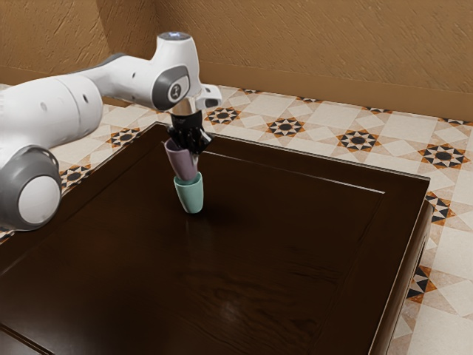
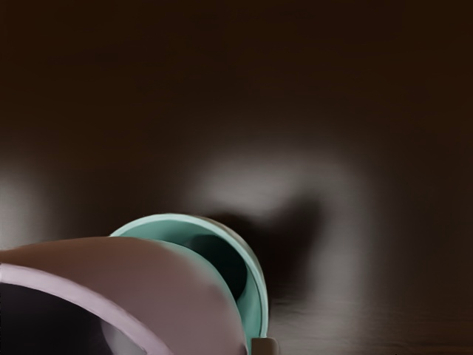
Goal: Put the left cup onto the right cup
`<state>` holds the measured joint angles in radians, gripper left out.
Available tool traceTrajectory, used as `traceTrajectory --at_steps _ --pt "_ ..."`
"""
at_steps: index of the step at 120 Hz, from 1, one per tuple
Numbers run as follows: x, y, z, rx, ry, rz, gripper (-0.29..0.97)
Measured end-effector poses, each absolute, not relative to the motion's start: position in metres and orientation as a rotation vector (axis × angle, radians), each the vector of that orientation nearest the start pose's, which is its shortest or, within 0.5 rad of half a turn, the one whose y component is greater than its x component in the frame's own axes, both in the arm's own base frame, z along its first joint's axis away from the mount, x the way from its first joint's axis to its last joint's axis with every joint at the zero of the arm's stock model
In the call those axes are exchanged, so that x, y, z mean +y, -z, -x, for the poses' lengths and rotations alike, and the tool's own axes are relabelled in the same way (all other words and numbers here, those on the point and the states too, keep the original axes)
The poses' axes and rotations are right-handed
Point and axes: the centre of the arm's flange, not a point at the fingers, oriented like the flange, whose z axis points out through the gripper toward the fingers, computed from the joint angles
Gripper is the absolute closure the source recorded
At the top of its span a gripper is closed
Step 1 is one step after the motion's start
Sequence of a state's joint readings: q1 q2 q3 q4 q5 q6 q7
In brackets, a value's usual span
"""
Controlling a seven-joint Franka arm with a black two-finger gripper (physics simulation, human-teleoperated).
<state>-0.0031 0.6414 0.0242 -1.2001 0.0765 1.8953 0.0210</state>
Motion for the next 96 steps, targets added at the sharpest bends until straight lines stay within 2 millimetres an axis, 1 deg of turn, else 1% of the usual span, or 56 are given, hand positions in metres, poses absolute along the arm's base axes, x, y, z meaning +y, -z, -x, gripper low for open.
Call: traceTrajectory --at_steps 9,54,80,82,96 --pt "0.017 -0.411 -0.741 0.042 0.080 3.052 0.78" --pt "0.017 -0.390 -0.742 0.042 0.050 3.059 0.78" --pt "0.018 -0.384 -0.742 0.042 0.038 3.060 0.78" --pt "0.017 -0.383 -0.742 0.042 0.037 3.060 0.76" --pt "0.017 -0.382 -0.743 0.043 0.034 3.064 0.50"
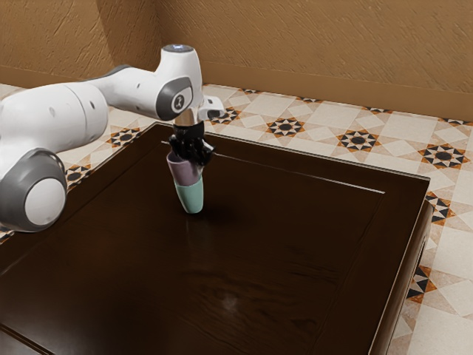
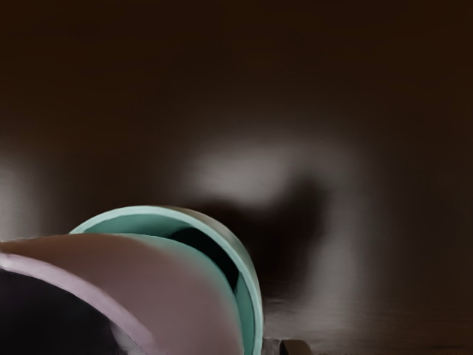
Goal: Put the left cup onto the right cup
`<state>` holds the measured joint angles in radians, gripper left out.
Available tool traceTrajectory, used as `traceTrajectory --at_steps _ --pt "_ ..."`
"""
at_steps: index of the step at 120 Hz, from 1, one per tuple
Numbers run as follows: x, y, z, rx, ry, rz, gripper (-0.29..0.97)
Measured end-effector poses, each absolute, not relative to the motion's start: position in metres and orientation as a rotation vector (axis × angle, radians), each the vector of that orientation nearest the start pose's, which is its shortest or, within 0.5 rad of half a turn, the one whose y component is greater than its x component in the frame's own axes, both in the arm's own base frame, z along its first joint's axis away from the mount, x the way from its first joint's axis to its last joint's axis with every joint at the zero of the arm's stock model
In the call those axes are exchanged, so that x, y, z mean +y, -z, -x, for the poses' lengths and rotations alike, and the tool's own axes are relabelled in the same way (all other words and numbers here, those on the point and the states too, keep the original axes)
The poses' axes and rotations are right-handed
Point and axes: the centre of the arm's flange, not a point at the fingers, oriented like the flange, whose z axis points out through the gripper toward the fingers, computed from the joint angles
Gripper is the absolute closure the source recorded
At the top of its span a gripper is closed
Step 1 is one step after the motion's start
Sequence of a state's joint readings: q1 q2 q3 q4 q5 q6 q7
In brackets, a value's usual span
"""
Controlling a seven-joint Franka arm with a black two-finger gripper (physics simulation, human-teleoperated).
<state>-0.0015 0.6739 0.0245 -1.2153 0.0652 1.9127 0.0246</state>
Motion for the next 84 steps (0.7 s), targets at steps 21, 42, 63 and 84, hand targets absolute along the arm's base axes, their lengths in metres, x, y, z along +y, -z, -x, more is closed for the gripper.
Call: traceTrajectory --at_steps 21,42,63,84 --pt "0.016 -0.391 -0.741 0.047 0.045 3.065 0.22" --pt "0.013 -0.428 -0.736 0.048 0.107 3.063 0.10" --pt "0.010 -0.484 -0.706 0.050 0.159 3.059 0.04" --pt "0.009 -0.549 -0.648 0.042 0.184 3.065 0.02"
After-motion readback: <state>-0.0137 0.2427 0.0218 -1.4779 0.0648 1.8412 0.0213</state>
